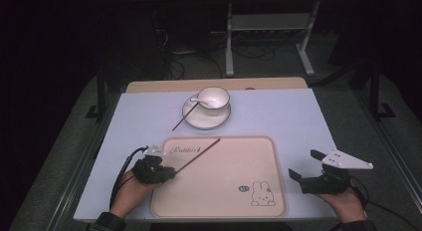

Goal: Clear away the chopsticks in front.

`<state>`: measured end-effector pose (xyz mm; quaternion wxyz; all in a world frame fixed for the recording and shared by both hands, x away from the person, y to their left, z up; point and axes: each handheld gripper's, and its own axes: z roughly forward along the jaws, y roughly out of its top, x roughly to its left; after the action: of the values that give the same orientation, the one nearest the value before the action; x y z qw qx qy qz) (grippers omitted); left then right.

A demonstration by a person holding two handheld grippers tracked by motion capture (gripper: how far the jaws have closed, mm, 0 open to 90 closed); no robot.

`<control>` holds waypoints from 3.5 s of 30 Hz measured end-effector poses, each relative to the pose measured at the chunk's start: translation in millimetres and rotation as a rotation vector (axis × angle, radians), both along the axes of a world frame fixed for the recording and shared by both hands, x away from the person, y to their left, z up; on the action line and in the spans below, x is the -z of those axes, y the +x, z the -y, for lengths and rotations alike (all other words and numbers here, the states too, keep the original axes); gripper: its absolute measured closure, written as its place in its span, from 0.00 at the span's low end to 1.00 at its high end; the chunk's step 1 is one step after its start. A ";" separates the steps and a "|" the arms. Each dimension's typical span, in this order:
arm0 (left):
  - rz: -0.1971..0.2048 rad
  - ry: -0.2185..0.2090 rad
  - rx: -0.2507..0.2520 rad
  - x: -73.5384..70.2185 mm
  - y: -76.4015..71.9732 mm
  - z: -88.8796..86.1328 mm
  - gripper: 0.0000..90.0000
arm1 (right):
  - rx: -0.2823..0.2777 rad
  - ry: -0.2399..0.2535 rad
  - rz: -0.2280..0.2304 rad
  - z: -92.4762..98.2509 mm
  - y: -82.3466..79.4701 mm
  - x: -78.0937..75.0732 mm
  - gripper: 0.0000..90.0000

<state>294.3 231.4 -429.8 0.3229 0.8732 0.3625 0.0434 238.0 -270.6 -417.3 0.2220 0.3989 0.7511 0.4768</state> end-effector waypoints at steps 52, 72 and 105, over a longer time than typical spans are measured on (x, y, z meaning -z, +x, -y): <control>0.146 0.088 -0.098 -16.9 210.4 57.0 0.50 | 0.001 0.018 -0.002 5.5 0.3 1.1 0.00; 0.146 0.053 -0.165 -10.6 220.9 55.5 0.94 | 0.002 0.024 0.000 6.0 0.4 0.6 0.00; 0.084 0.024 -0.206 -38.0 144.2 -25.5 0.94 | -0.003 0.014 0.001 2.6 -0.6 0.0 0.00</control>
<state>438.6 257.0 -391.8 0.3214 0.8325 0.4358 0.1172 237.4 -273.2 -417.3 0.2191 0.3990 0.7482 0.4826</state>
